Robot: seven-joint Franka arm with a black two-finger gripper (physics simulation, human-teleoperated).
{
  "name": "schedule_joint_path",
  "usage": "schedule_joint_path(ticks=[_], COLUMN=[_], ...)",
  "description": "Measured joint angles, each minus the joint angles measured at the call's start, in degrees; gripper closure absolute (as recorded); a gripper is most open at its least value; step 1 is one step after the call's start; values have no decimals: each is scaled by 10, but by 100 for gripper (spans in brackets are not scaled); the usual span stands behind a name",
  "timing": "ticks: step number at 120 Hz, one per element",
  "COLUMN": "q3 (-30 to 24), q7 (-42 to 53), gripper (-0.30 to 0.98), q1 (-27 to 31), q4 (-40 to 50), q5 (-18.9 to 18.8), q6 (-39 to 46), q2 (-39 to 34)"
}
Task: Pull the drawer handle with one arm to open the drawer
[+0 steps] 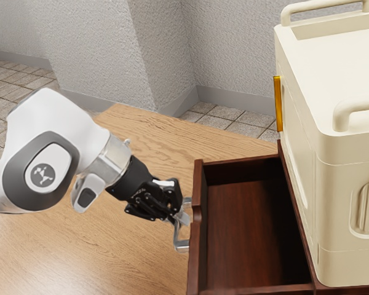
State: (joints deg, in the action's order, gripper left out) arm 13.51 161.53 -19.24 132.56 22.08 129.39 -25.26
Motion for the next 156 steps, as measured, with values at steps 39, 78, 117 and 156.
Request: schedule_joint_path(ticks=[39, 78, 117, 156], q3=[10, 22, 53, 54], q7=[-16, -38, -82, -299], gripper=[78, 53, 36, 12], q1=[0, 0, 5, -1], q4=[27, 23, -105, -477], q5=[-7, -20, -88, -229], q6=[-10, -20, -83, -364], q2=[-36, -37, 3, 279])
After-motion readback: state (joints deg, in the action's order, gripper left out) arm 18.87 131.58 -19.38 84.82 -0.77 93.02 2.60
